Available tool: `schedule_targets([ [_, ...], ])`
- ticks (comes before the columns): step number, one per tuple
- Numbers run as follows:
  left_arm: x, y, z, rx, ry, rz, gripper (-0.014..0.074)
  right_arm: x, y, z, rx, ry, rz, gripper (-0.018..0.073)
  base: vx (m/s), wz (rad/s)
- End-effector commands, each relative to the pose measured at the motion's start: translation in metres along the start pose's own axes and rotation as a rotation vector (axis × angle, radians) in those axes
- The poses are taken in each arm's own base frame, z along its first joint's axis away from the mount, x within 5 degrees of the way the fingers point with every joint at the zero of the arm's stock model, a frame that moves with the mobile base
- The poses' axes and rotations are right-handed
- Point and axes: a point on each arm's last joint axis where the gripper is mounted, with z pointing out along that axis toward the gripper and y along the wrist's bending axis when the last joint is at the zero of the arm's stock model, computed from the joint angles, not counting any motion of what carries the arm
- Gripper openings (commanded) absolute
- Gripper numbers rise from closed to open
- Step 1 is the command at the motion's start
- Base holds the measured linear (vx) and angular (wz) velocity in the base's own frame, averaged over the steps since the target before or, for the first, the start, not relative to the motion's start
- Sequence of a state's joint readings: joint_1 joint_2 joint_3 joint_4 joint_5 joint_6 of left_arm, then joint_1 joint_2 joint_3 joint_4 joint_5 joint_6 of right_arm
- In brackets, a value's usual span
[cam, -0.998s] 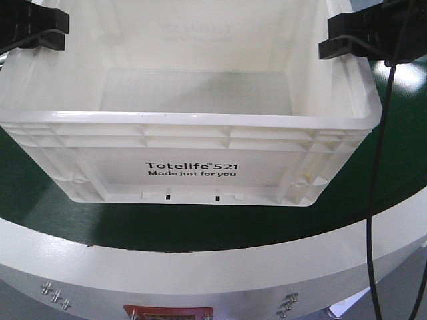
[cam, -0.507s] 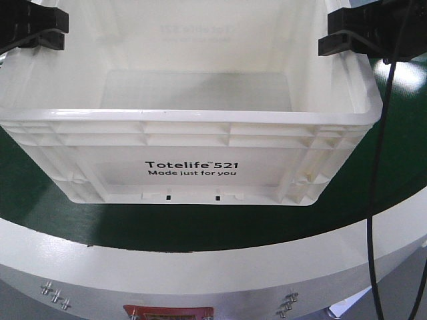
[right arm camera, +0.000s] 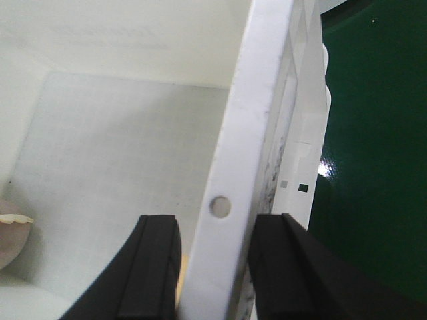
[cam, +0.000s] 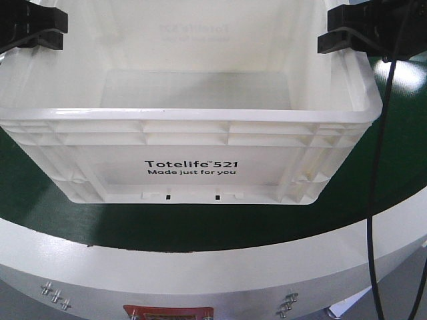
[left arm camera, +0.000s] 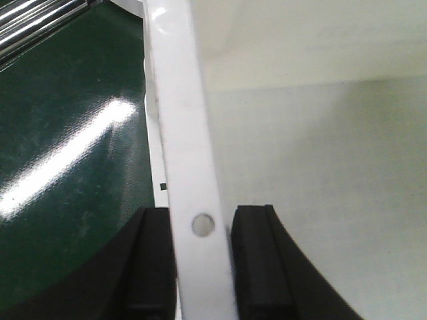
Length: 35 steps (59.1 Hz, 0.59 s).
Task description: Place moving items into box and shelve
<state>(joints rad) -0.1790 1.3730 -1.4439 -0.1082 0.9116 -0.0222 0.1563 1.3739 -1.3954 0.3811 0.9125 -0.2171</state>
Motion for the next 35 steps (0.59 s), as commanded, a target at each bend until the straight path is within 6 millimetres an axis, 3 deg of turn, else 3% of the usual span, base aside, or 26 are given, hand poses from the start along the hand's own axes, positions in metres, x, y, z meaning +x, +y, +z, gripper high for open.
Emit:
schedule_targets([
  [1, -0.0217, -0.015, -0.0309, 0.106, -0.225, -0.041, -0.0016, -0.0226, 0.0222, -0.0326, -0.115, -0.232, 0.037, -0.0013, 0.0, 0.0],
  [35, -0.0217, -0.0149, -0.0301, 0.105, -0.223, -0.041, -0.0016, -0.0226, 0.0222, -0.0325, -0.114, -0.232, 0.036, -0.0013, 0.0, 0.0],
])
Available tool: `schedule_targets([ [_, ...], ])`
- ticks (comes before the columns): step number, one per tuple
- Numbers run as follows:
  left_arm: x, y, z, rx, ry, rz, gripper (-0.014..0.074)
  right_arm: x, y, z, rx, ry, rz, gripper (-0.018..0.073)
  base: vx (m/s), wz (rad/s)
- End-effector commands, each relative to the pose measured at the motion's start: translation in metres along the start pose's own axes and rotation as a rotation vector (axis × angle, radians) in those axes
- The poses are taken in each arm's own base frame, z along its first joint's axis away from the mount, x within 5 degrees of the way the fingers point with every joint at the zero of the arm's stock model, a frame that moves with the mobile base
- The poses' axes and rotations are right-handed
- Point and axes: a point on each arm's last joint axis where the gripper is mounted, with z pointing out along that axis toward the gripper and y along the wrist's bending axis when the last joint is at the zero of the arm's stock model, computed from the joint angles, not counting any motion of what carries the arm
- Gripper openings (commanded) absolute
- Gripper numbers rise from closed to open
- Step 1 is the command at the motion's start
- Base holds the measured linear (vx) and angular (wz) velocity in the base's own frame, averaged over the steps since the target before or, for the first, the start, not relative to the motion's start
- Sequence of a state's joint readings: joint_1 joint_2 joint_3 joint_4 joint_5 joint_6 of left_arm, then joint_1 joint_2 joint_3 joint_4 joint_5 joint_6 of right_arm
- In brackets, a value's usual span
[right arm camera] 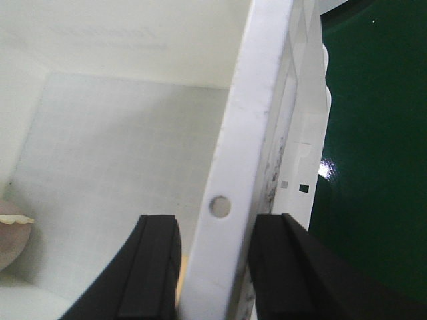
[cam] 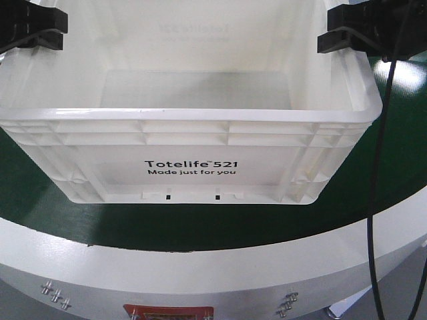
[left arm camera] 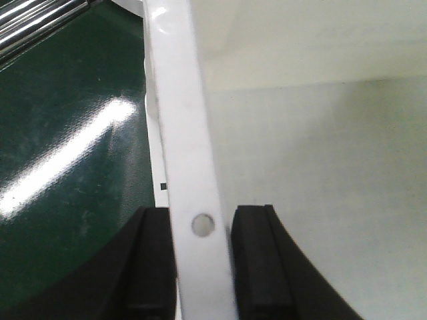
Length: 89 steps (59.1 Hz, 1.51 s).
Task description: Place moving items into box and shelve
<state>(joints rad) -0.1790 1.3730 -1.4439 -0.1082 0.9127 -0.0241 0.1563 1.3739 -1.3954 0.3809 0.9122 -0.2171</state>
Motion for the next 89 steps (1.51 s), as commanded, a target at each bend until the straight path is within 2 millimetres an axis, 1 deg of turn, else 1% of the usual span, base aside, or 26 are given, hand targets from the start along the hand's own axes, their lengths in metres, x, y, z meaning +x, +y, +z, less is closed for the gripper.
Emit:
schedule_targets([
  [1, -0.0218, -0.015, -0.0301, 0.105, -0.224, -0.039, -0.0016, -0.0226, 0.0222, -0.0325, -0.114, -0.231, 0.037, -0.0013, 0.0, 0.0],
  [25, -0.0218, -0.0149, -0.0287, 0.104, -0.221, -0.039, -0.0016, -0.0226, 0.0222, -0.0325, -0.114, -0.231, 0.037, -0.0013, -0.05, 0.01],
  [41, -0.0219, -0.0147, -0.0268, 0.104, -0.216, -0.04, -0.0016, -0.0226, 0.0222, -0.0325, -0.114, -0.231, 0.037, -0.0013, -0.14, 0.21],
  [89, -0.0219, -0.0147, -0.0268, 0.104, -0.216, -0.04, -0.0016, -0.0225, 0.0222, -0.0325, -0.115, -0.231, 0.037, -0.0013, -0.14, 0.53],
])
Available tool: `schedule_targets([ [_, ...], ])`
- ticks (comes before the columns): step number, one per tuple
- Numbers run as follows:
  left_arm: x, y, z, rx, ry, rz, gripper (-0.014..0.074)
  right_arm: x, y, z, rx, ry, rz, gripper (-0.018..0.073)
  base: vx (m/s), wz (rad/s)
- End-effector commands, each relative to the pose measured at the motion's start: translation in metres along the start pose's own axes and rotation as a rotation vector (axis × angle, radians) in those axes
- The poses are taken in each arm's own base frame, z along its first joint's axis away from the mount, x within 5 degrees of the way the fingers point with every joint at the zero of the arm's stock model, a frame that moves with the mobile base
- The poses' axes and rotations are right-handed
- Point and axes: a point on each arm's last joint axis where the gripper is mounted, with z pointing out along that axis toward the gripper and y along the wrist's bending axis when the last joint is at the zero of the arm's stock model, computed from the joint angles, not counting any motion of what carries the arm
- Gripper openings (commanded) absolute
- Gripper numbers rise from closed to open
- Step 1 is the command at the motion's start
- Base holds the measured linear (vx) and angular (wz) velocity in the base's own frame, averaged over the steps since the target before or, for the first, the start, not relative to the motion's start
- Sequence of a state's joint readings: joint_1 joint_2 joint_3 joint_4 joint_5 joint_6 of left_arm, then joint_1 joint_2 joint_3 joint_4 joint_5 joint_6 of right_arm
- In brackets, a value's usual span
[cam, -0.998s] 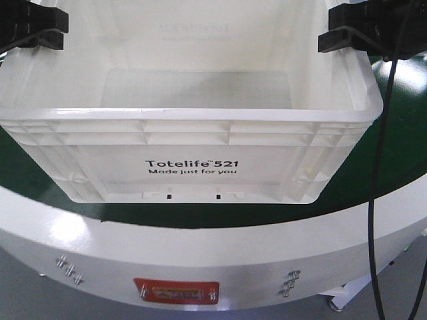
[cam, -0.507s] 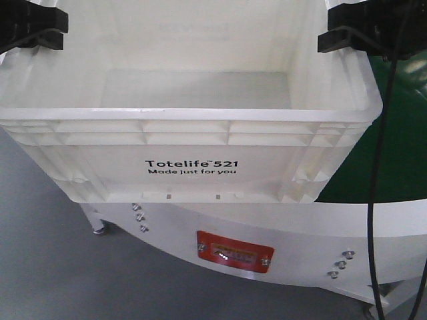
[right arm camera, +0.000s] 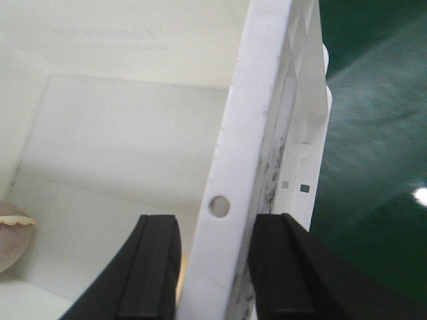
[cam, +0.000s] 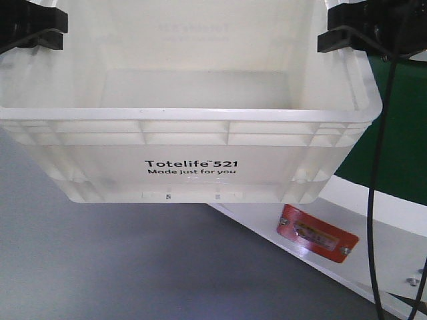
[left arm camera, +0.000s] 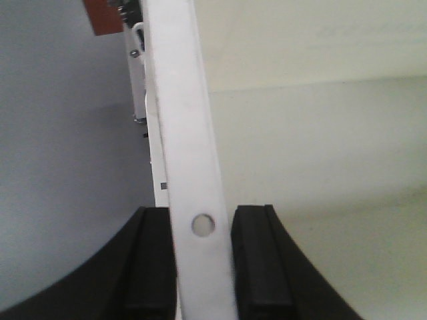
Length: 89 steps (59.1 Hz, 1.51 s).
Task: Place moving items into box and shelve
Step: 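Carry the tote with both grippers while the base drives away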
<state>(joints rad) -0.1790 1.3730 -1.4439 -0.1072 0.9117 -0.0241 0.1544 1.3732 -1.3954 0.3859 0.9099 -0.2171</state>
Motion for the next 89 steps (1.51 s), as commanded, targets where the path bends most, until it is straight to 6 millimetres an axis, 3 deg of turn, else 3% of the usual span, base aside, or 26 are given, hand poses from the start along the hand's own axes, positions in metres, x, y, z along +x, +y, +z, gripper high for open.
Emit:
schedule_targets([
  [1, -0.0218, -0.0148, -0.0268, 0.105, -0.215, -0.041, -0.0016, -0.0222, 0.0225, -0.032, -0.113, -0.226, 0.032, -0.0013, -0.15, 0.58],
  [89, -0.0219, -0.0142, -0.0266, 0.102, -0.215, -0.04, -0.0016, -0.0222, 0.0225, -0.032, -0.113, -0.226, 0.032, -0.0013, -0.12, 0.68],
])
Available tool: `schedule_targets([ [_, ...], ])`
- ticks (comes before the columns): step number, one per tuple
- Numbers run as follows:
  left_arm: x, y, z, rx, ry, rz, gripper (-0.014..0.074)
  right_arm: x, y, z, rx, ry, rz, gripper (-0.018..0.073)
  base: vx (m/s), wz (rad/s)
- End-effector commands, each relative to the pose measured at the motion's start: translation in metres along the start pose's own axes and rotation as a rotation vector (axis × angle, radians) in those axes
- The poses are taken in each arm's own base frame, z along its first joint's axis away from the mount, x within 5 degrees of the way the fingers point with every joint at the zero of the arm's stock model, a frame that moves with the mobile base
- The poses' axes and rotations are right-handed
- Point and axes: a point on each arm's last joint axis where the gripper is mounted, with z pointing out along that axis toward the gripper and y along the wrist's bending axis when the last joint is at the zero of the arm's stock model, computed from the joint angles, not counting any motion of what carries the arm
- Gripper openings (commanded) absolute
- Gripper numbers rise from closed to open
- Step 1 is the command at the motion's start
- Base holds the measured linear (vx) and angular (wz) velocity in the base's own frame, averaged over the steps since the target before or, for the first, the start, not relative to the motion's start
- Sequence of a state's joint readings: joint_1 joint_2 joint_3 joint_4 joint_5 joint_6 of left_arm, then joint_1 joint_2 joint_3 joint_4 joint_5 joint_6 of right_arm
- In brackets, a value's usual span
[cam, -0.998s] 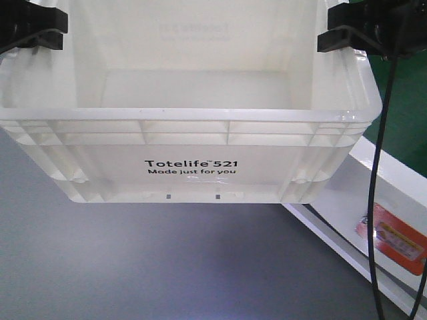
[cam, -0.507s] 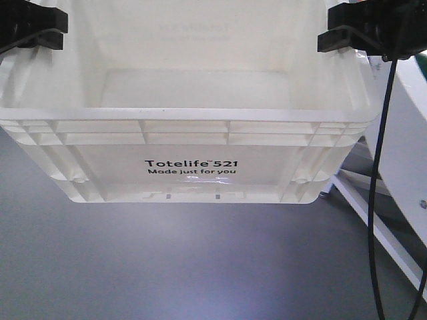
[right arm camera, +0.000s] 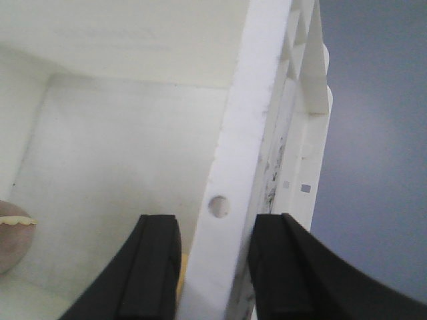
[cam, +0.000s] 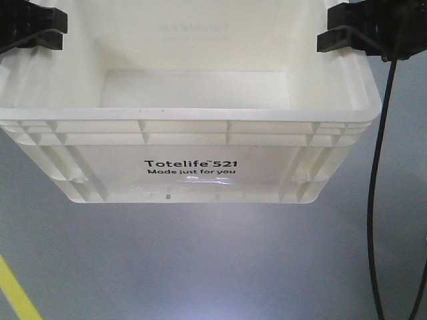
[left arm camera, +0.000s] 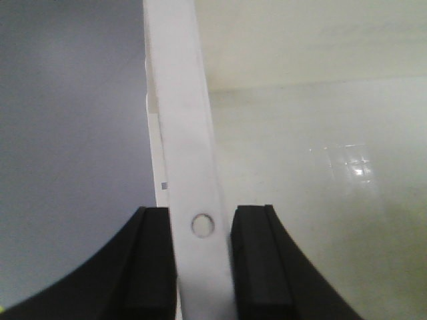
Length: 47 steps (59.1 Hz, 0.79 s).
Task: Place moving items into box and shelve
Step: 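Carry the tote with both grippers while the base drives away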
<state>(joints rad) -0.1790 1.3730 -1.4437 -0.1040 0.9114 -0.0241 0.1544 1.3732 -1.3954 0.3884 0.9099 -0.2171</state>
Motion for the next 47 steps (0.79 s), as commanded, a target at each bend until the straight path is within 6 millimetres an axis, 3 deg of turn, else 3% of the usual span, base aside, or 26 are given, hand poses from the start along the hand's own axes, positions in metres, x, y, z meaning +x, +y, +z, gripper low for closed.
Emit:
schedule_targets([
  [1, -0.0219, -0.0144, -0.0267, 0.104, -0.215, -0.042, -0.0016, -0.0222, 0.0225, -0.0319, -0.111, -0.226, 0.031, -0.0013, -0.05, 0.73],
  [47, -0.0216, -0.0145, -0.027, 0.104, -0.213, -0.042, -0.0016, -0.0219, 0.0225, -0.0319, -0.112, -0.223, 0.03, -0.0013, 0.08, 0.66],
])
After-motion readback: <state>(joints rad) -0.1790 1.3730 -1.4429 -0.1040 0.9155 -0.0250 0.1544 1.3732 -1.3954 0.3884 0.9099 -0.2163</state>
